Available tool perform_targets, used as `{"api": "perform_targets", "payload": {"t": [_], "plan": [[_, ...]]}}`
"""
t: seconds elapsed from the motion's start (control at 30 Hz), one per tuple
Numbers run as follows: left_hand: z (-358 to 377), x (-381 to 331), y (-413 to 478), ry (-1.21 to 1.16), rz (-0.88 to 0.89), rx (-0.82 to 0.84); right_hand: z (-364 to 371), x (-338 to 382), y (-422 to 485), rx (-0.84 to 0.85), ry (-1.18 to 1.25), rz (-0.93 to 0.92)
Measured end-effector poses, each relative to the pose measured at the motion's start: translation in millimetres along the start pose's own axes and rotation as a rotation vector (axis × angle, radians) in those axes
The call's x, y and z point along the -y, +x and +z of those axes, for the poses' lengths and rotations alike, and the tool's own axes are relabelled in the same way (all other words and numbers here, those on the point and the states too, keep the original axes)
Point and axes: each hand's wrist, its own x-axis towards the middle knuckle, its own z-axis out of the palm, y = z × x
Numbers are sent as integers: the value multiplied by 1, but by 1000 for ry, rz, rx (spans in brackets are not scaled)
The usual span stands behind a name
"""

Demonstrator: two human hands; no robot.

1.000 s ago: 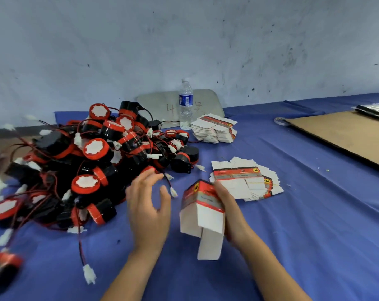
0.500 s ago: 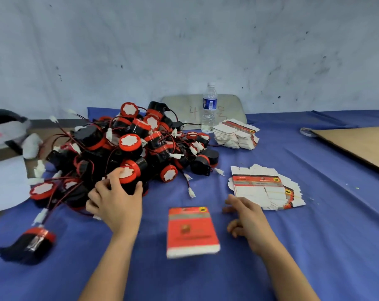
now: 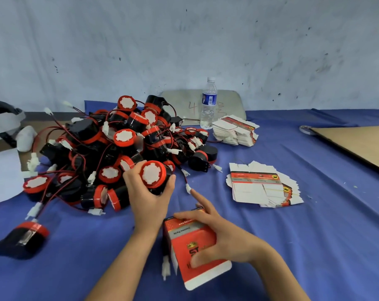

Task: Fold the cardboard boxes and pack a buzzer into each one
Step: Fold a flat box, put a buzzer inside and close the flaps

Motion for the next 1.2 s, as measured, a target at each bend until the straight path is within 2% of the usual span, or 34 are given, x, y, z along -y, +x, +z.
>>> {"api": "perform_targets", "payload": {"t": [0.13,0.2,0.4,0.5,0.6,0.77,0.9,0.97,1.1,1.2], "plan": [[0,0,2,-105,-93,-20,-1,-4,4,-260,160,100],[-1,-1,2,-201,-136,-16,-3,-7,6,-381,137,134],[4,-11,-9,-396,-253,160,-5,-15,9,-575,250,245],[9,-7,-10,-445,-393,266,-10,-20,12,-684,343,279],[10,-6,-10,-500,-527,289,-15,-27,13,-783,397,305],[9,-5,-7,-543,-700,347,-17,-33,16,-893,425,329],[6,-9,-11,-687,-853,447,-20,-34,16,-1003,363,371],[11,-15,-2,-777,-941,438,-22,-35,16,-1047,300,394],[8,-23,0,-874,-1001,446,-26,-39,14,-1093,222,412],[3,-26,-10,-1078,-982,394,-25,-43,13,-1047,150,430]]}}
